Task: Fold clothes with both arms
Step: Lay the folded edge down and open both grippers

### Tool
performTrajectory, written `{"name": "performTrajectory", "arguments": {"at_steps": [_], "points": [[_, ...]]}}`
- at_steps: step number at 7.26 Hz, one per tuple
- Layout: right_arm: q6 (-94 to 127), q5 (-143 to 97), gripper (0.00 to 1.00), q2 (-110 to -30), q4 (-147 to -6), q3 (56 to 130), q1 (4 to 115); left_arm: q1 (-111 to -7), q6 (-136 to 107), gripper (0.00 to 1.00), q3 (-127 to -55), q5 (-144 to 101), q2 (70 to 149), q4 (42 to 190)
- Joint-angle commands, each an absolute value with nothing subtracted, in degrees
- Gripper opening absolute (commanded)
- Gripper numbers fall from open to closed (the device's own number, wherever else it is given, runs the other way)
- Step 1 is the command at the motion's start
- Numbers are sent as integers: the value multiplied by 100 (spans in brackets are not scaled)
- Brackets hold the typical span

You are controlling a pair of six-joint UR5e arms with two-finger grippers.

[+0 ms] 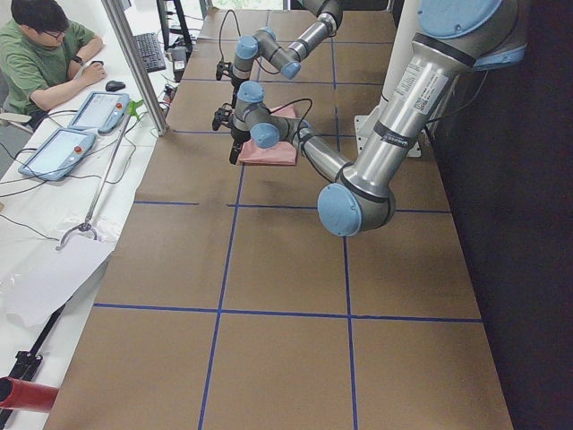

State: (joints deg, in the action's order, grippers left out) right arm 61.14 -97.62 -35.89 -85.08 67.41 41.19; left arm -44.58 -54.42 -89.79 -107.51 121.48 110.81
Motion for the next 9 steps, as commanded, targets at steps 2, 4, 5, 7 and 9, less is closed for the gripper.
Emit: {"name": "performTrajectory", "arguments": {"at_steps": [2,4,5,7,9], "points": [[6064,-10099,100,-3612,-8516,7039,4263,-3359,-6626,100,-8167,-9984,12883,11004],[6064,-10151,100,-3656,-8508,7049,4263,-3514,-6330,100,-7815,-9862,12920,11004],[6064,-10169,100,-3656,-8499,7049,4263,-3698,-6206,100,-7605,-9853,12929,11047],[6056,-10178,100,-3700,-8482,7066,4263,-4172,-5847,100,-7069,-9870,13244,11109],[5942,-10474,100,-3997,-8551,7460,4385,-4770,-4996,100,-7214,-10245,13184,11066]]}}
